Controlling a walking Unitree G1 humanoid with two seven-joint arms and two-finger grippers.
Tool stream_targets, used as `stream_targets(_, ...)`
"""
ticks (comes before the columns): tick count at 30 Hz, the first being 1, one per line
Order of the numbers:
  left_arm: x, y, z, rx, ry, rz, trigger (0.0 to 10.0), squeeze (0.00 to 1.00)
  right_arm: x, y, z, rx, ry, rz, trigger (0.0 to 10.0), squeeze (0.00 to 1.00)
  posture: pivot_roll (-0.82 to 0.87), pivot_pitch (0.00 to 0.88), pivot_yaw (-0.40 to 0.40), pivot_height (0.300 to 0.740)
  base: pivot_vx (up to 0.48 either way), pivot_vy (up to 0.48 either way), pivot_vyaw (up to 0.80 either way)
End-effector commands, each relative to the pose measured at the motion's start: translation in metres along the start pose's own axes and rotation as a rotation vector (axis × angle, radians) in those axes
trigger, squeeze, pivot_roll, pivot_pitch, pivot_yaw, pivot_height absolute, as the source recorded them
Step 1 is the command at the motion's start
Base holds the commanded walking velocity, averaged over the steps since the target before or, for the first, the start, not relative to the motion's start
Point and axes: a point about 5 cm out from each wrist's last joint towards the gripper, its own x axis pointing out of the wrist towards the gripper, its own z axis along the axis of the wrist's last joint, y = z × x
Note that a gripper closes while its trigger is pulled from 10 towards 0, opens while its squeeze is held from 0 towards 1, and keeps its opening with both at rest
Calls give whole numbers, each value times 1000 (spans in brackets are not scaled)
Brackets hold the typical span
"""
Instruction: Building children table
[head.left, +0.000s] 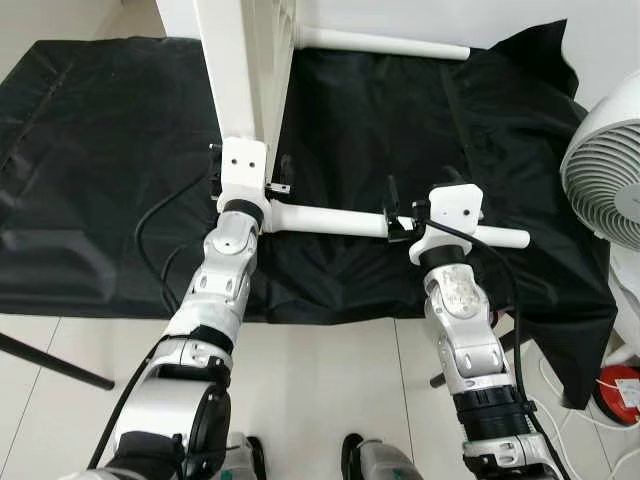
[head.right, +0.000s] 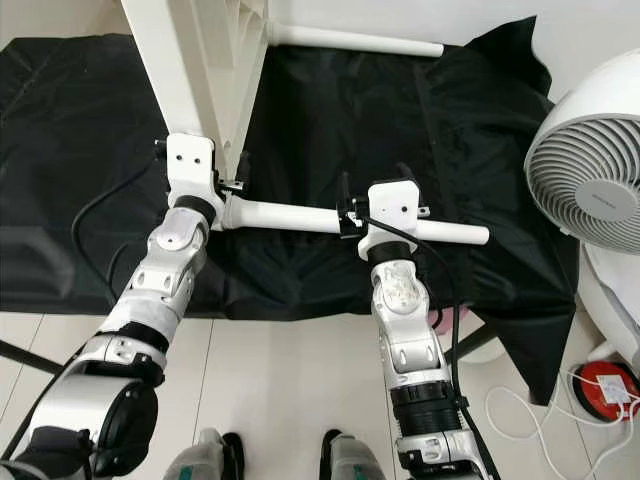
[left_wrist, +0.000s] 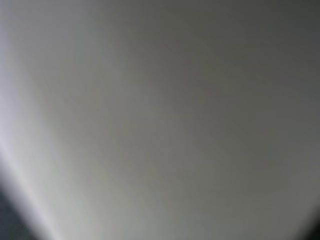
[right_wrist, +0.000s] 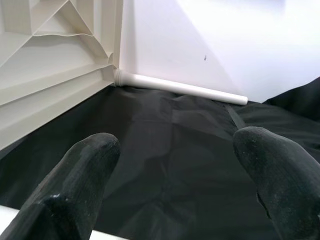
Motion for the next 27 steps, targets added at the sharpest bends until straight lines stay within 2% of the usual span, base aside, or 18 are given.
stream_targets(1, 3, 11, 3, 0, -16, 85, 0, 0, 0, -1, 3, -5, -8, -11, 10000, 0, -182, 192, 32, 740, 0, 0, 0)
stream_targets(10, 5, 15, 3, 3, -37, 105, 0, 0, -1, -3, 5, -6, -7, -15, 10000, 0, -186, 201, 31, 740, 0, 0, 0)
stream_targets(17, 6, 22, 10, 63, -78, 125, 0, 0, -1, -1, 5, 0, -5, -22, 10000, 0, -182, 214, 36, 740, 0, 0, 0)
stream_targets(22, 5, 34, 17, 74, -107, 143, 0, 0, -2, 0, 6, 6, -1, -24, 10000, 0, -169, 231, 38, 740, 0, 0, 0)
stream_targets(25, 3, 50, 26, 87, -141, 179, 0, 0, -3, 0, 6, 10, 2, -21, 10000, 0, -162, 241, 34, 740, 0, 0, 0)
stream_targets(27, 3, 54, 28, 90, -148, 184, 0, 0, -3, 0, 6, 10, 3, -20, 10000, 0, -162, 241, 34, 740, 0, 0, 0)
